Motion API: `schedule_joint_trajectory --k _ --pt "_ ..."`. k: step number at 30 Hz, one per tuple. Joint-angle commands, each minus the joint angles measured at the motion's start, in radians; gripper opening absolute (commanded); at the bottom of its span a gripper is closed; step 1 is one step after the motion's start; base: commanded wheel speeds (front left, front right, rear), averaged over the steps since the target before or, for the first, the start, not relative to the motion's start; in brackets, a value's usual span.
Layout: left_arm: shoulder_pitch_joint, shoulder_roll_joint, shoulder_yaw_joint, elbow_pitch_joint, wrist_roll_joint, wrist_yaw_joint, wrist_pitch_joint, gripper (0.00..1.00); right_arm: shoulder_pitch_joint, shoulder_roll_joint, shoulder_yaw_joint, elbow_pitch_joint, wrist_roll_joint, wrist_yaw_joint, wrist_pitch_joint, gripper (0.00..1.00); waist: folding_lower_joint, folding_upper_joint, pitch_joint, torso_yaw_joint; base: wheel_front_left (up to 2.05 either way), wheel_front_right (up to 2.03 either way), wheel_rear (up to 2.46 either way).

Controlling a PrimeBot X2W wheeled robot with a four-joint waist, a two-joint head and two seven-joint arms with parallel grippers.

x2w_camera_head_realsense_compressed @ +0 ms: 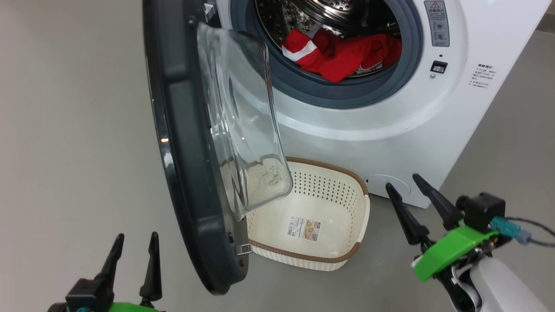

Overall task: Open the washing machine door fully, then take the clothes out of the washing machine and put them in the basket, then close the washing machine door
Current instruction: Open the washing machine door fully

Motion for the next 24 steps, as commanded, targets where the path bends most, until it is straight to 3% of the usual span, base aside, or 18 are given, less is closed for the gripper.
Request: schedule_joint_trajectory --k 1,8,18,20,24 --pt "-0.013 0.017 0.028 -0.019 0.010 -0.005 -0.012 1.00 0.034 0.014 -0.017 -0.027 -0.032 0.002 -0.012 1.00 0.0000 -0.0001 -0.003 0.003 0.00 0.00 0.00" --pt "-0.014 0.017 0.015 -0.017 0.007 0.000 -0.012 1.00 0.123 0.065 -0.109 -0.015 -0.112 0.002 -0.012 1.00 0.0000 -0.0001 -0.003 0.011 0.00 0.00 0.00" --pt "-0.017 0.017 0.017 -0.026 0.009 0.006 -0.012 1.00 0.141 0.077 -0.126 -0.006 -0.136 0.002 -0.012 1.00 0.0000 -0.0001 -0.008 0.013 0.00 0.00 0.00" --pt "-0.021 0.017 0.028 -0.044 0.008 0.005 -0.012 0.00 0.141 0.079 -0.134 -0.009 -0.141 0.002 -0.012 1.00 0.0000 -0.0001 -0.010 0.015 0.00 0.00 0.00" --pt "-0.035 0.017 0.069 -0.128 -0.022 0.008 -0.012 0.00 0.143 0.081 -0.144 -0.012 -0.151 0.002 -0.012 1.00 0.0000 -0.0001 -0.014 0.021 0.00 0.00 0.00"
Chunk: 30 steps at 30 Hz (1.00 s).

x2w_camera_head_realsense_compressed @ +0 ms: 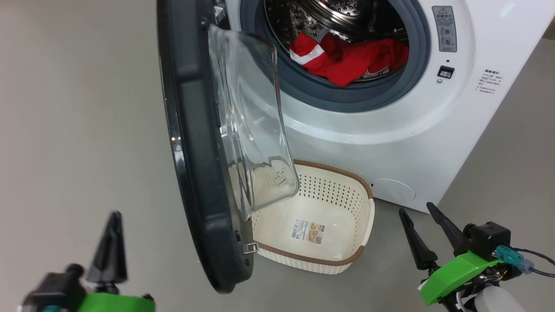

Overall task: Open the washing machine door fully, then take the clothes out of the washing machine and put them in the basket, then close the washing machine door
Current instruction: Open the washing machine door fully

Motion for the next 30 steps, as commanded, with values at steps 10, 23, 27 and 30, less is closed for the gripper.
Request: schedule_joint_trajectory --k 10,23,27,30 --pt "-0.035 0.017 0.004 -0.404 -0.060 0.012 -0.012 0.00 0.014 -0.004 0.003 -0.029 -0.022 0.002 -0.012 1.00 0.0000 0.0000 -0.009 0.014 0.00 0.00 0.00" --pt "0.023 0.017 -0.334 -0.518 -0.003 -0.031 -0.012 0.00 0.007 -0.004 0.003 -0.035 -0.029 0.002 -0.012 1.00 0.0000 0.0000 -0.001 0.005 0.00 0.00 0.00" --pt "0.041 0.022 -0.420 -0.447 -0.033 -0.037 -0.012 0.00 0.005 -0.004 0.005 -0.037 -0.032 0.002 -0.012 1.00 0.0000 0.0000 0.005 0.004 0.00 0.00 0.00" --pt "0.044 0.027 -0.450 -0.398 -0.043 -0.038 -0.012 0.00 0.003 -0.005 0.008 -0.037 -0.032 0.002 -0.012 1.00 0.0000 0.0000 0.006 0.004 0.00 0.00 0.00"
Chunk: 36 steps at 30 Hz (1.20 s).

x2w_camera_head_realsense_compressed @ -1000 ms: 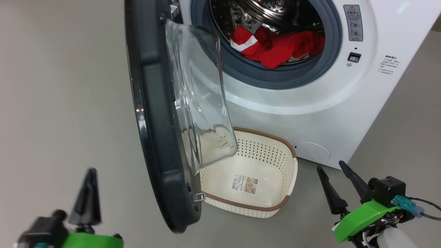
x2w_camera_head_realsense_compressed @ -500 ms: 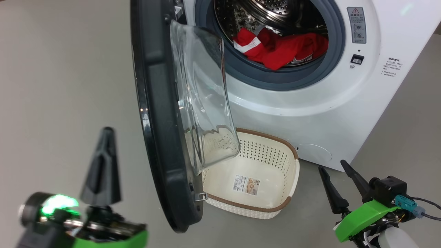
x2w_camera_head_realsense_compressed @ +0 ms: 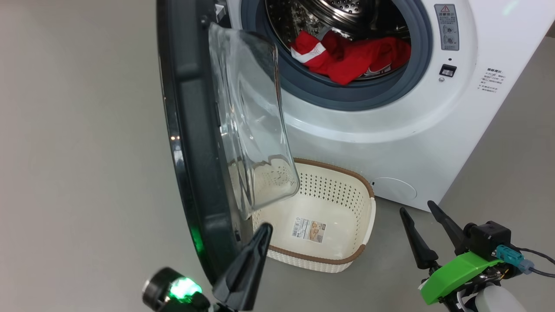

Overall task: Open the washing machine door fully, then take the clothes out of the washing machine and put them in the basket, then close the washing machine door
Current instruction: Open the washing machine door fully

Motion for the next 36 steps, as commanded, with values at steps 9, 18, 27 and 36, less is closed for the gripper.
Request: schedule_joint_trajectory --k 9,18,27,36 --pt "-0.021 0.001 0.004 0.167 -0.093 -0.003 -0.005 0.00 0.001 -0.005 0.026 -0.023 -0.006 0.002 -0.012 1.00 0.0000 0.0000 -0.005 -0.004 0.00 0.00 0.00" --pt "-0.034 -0.001 0.072 0.261 -0.126 0.011 -0.005 0.00 0.008 0.000 0.019 -0.026 -0.009 0.002 -0.012 1.00 0.0000 0.0000 -0.011 -0.001 0.00 0.00 0.00" --pt "-0.032 0.004 0.149 0.285 -0.122 0.044 -0.005 0.00 0.014 0.005 0.018 -0.030 -0.011 0.002 -0.012 1.00 0.0000 0.0000 -0.010 0.011 0.00 0.00 0.00" --pt "-0.030 0.025 0.245 0.276 -0.137 0.106 -0.005 0.00 0.012 0.005 0.020 -0.030 -0.012 0.002 -0.012 1.00 0.0000 0.0000 0.001 0.026 0.00 0.00 0.00"
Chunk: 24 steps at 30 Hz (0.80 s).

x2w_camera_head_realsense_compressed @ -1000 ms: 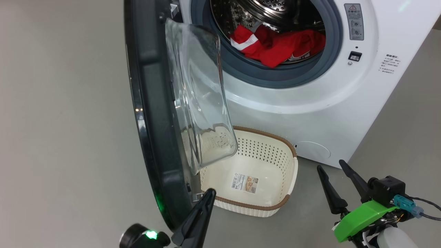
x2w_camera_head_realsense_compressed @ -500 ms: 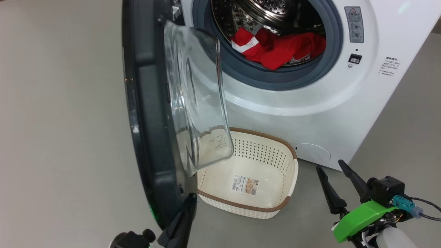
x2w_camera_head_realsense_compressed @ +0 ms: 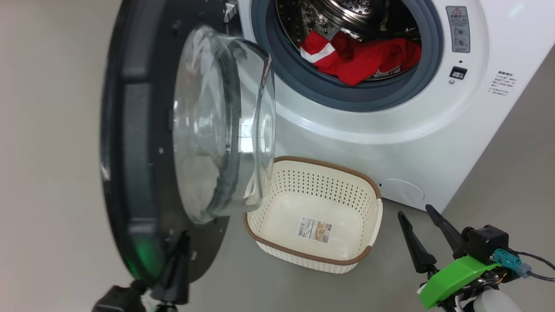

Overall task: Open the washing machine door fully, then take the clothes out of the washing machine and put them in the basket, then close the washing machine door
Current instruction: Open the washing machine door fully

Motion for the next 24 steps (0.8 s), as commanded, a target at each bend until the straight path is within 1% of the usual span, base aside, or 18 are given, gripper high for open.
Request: schedule_joint_trajectory --k 1,5,10,18,24 --pt "-0.034 0.023 0.068 -0.024 -0.016 0.023 -0.005 0.00 -0.002 -0.002 0.018 -0.024 -0.008 0.002 -0.012 1.00 0.0000 0.0000 0.003 0.003 0.00 0.00 0.00" --pt "-0.047 0.036 0.116 -0.024 -0.020 0.045 -0.005 0.00 -0.006 -0.005 0.020 -0.024 -0.009 0.002 -0.012 1.00 0.0000 0.0000 0.013 0.008 0.00 0.00 0.00" --pt "-0.072 0.047 0.163 -0.014 -0.023 0.055 -0.005 0.00 -0.015 -0.009 0.022 -0.024 -0.012 0.002 -0.012 1.00 0.0000 0.0000 0.030 0.013 0.00 0.00 0.00" --pt "-0.135 0.071 0.287 0.061 -0.021 0.059 -0.005 0.00 -0.035 -0.020 0.029 -0.026 -0.015 0.002 -0.012 1.00 0.0000 0.0000 0.064 0.010 0.00 0.00 0.00" --pt "-0.186 0.083 0.383 0.129 0.000 0.047 -0.005 0.00 -0.047 -0.030 0.030 -0.025 -0.017 0.002 -0.012 1.00 0.0000 0.0000 0.086 0.008 0.00 0.00 0.00"
